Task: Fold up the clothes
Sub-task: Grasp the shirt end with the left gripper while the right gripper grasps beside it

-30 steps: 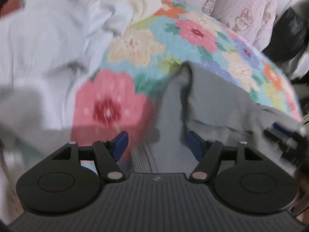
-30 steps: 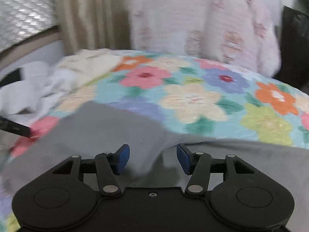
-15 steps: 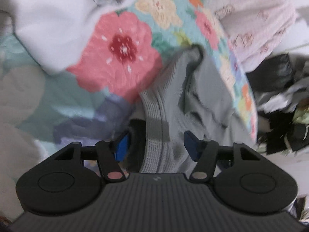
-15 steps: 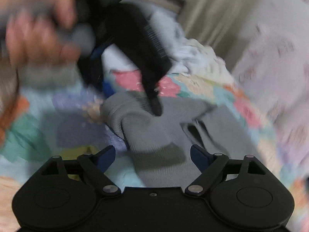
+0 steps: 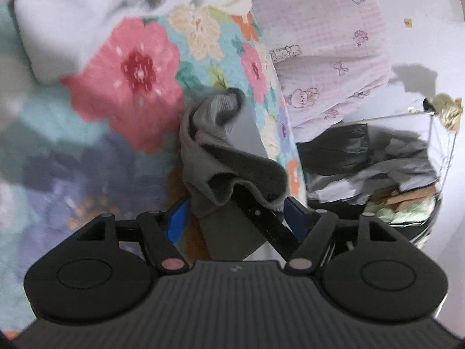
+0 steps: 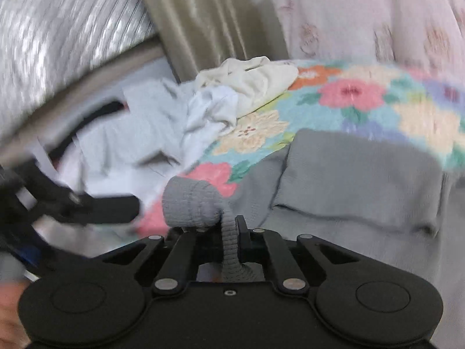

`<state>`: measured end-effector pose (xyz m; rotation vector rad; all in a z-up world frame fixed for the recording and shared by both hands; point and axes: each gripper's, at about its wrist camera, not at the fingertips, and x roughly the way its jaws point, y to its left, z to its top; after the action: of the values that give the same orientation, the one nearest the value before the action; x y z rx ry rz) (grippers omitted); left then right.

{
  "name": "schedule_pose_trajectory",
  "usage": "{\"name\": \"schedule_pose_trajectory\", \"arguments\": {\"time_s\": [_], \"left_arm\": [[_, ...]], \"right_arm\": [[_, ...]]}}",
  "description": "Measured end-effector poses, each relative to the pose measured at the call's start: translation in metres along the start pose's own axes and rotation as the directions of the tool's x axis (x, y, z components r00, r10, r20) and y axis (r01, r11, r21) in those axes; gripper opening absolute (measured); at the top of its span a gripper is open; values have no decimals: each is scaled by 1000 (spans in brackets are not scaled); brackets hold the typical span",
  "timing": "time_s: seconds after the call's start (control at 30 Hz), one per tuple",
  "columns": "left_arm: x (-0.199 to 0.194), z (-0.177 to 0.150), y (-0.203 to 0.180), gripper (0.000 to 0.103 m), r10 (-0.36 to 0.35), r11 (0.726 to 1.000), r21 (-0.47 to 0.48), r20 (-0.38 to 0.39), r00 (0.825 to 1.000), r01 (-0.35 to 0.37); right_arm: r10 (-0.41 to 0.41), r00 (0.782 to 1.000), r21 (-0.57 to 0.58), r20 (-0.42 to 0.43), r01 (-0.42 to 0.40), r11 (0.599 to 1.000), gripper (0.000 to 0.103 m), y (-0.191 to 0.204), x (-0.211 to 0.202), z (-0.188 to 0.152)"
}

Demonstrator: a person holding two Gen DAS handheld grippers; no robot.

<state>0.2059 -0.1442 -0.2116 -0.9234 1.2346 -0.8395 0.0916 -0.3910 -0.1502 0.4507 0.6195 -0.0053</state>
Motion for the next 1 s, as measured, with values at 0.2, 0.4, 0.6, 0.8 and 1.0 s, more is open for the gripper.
{"name": "schedule_pose_trajectory", "arguments": {"time_s": [0.2,0.4,0.6,0.8,1.0], "left_arm": [[16,-4,1,76,-28,1000,-9,74,997,29],[55,-12,-17,34,28,988,153,40,999,-34],[64,-9,-7,16,48,992,117,11,999,-49],[69,-12,-24,15,47,976,211,14,999,-49],[103,-51,-95,14,-142,917,355,-138,980,183]], "right_arm": [[5,1000,11,12,-5,1000,9,15,-11,-17],[-7,1000,-23,-12,6,1000,9,18,-14,-17],[-29,995,-168,-100,11,986,55,7,-45,-14],[-53,997,-75,-62,48,996,61,-50,-92,3],[-89,996,74,-11,90,993,70,-136,-136,24]]}}
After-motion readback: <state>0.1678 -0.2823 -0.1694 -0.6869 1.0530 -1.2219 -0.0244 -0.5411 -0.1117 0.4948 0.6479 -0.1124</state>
